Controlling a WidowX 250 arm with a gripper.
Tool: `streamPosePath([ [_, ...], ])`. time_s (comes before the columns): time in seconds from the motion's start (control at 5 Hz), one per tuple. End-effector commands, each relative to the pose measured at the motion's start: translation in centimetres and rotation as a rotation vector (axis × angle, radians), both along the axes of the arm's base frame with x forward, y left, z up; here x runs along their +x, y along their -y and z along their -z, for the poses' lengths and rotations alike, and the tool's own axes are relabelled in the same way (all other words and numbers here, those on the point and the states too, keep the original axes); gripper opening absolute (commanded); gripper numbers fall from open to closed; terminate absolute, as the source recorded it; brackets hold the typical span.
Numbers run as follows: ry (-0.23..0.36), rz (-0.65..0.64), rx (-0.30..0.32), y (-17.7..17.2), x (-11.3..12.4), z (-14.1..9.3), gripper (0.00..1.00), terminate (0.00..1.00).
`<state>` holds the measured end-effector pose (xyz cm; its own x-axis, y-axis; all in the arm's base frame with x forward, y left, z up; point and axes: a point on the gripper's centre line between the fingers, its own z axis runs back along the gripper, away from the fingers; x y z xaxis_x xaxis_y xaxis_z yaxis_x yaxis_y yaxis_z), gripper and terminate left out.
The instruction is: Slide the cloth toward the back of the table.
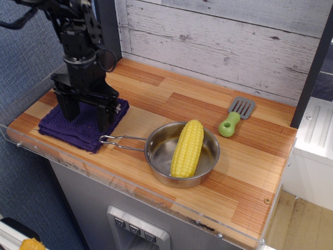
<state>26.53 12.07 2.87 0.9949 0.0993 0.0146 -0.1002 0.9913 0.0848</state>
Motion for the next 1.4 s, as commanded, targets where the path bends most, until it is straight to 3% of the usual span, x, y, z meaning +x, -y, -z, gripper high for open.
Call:
streamPosePath([
  [0.0, 0.030, -0.015, -0.024, -0.1, 0.7, 0.6, 1.00, 0.00],
  [0.4, 0.006, -0.028, -0.111, -1.2, 0.4, 1.6, 1.00, 0.00],
  [0.8, -0.032, 0.049, -0.110, 0.2, 1.6, 2.0, 1.00, 0.00],
  [1.2, -0.016, 0.087, -0.118, 3.6, 4.7, 1.5, 1.00, 0.00],
])
